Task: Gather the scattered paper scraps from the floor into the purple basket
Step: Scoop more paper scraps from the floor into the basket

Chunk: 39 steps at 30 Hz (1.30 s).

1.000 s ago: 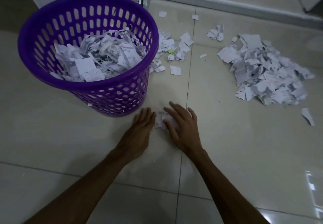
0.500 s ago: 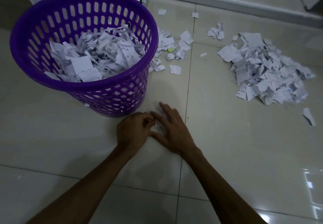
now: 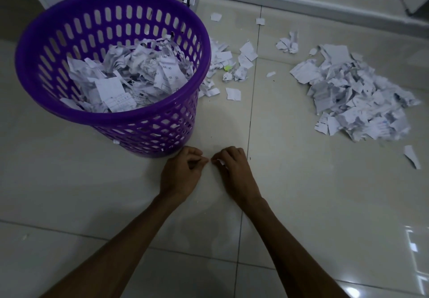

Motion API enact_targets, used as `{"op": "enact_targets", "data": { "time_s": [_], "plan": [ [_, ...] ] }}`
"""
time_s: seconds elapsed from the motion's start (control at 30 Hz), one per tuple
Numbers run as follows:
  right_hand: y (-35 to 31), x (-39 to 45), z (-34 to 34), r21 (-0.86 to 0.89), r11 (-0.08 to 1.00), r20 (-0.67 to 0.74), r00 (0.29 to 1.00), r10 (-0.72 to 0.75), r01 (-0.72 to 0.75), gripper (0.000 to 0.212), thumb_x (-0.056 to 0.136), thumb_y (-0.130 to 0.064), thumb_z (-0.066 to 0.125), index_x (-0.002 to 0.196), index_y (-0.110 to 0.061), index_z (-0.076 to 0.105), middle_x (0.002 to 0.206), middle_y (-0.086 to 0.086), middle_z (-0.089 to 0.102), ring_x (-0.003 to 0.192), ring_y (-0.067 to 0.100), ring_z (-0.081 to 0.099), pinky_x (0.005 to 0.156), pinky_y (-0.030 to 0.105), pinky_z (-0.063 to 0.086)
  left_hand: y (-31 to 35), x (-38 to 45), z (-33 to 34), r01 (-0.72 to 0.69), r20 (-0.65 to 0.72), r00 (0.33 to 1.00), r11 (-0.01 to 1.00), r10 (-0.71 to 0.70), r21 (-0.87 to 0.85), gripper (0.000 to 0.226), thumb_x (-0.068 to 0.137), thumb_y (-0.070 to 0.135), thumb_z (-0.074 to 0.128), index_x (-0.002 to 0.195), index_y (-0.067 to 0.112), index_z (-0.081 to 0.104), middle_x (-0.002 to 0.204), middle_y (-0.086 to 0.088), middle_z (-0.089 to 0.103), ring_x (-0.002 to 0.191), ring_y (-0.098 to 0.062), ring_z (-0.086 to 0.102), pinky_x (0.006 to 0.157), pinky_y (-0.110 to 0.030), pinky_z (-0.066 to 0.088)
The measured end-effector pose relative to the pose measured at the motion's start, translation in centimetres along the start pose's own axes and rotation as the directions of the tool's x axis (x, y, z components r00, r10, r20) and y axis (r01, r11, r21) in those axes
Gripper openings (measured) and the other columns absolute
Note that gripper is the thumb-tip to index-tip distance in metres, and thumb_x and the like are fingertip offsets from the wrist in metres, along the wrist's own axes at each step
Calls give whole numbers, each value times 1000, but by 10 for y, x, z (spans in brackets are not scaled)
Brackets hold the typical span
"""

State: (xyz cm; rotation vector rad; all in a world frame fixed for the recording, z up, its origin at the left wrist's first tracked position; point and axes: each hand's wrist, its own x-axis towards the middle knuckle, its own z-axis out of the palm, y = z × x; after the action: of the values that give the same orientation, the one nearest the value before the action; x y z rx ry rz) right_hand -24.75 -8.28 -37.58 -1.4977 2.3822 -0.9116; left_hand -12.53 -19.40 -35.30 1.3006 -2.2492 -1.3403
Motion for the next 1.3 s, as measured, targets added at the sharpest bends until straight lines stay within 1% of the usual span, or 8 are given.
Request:
{"op": "enact_targets", "data": {
  "time_s": [0.13, 0.23, 0.37, 0.43, 0.53, 0.77, 1.07, 1.3],
  "plan": [
    [0, 5, -8, 86, 989, 4, 993, 117, -117, 12, 96, -12, 56, 104, -9, 65, 103, 8, 57, 95, 19, 52, 80, 26, 44, 12, 4, 2, 59, 115, 992, 998, -61, 27, 16, 90, 29, 65, 104, 31, 59, 101, 15, 67, 90, -4, 63, 86, -32, 53],
    [-6, 11, -14, 283, 912, -241, 899, 366, -296, 13, 98, -7, 54, 101, -6, 67, 101, 10, 64, 94, 20, 58, 84, 25, 45, 28, 3, 3, 9, 162, 987, 1000, -11, 14, 19, 91, 20, 63, 107, 30, 60, 105, 14, 67, 93, -6, 64, 86, -34, 55],
    [-10, 29, -41, 831, 363, -171, 428, 888, -422, 24, 100, -19, 55, 106, -2, 70, 96, 5, 65, 89, 18, 64, 71, 15, 47, 61, -5, 3, -154, 144, 976, 985, 163, -76, 23, 93, 12, 59, 104, 33, 61, 105, 17, 68, 86, 0, 64, 74, -20, 56],
    [-10, 39, -61, 938, 40, 91, 357, 930, -344, 22, 97, -28, 61, 90, -8, 67, 87, 6, 61, 68, 15, 58, 59, 19, 48, 82, -8, 0, -220, 121, 965, 969, 234, -113, 27, 93, 7, 57, 101, 33, 61, 102, 18, 68, 80, 2, 64, 68, -15, 54],
    [-23, 52, -95, 951, -92, 209, 394, 895, -295, 20, 95, -33, 63, 87, -15, 60, 81, 4, 59, 64, 12, 53, 57, 22, 44, 120, -12, -12, -361, 80, 923, 917, 378, -169, 31, 92, 1, 55, 97, 31, 61, 96, 19, 68, 74, 4, 64, 58, -11, 50],
    [-102, 105, -168, 985, -63, 154, 665, 731, -158, 38, 96, -34, 61, 121, -5, 58, 111, 11, 67, 77, 13, 65, 57, 20, 52, 210, -11, -96, -698, -171, 716, 696, 677, -168, 26, 88, -1, 58, 97, 23, 63, 91, 17, 67, 79, 3, 66, 64, -10, 51],
    [-200, 168, -151, 832, 515, -74, 879, 470, -206, 16, 98, -32, 58, 105, -20, 65, 107, 10, 71, 96, 27, 69, 86, 48, 58, 137, 22, -206, -402, -291, 850, 897, 440, 184, 19, 89, 33, 66, 108, 30, 61, 101, 17, 66, 81, 0, 61, 64, -15, 44],
    [-205, 184, -121, 614, 784, -84, 981, 174, -87, 43, 82, -41, 76, 119, -24, 63, 112, -10, 64, 106, 10, 60, 87, 25, 53, 113, 27, -208, -343, -327, 865, 924, 381, 167, 20, 90, 38, 64, 109, 32, 60, 98, 20, 63, 79, 6, 58, 66, -19, 48]
  ]
}}
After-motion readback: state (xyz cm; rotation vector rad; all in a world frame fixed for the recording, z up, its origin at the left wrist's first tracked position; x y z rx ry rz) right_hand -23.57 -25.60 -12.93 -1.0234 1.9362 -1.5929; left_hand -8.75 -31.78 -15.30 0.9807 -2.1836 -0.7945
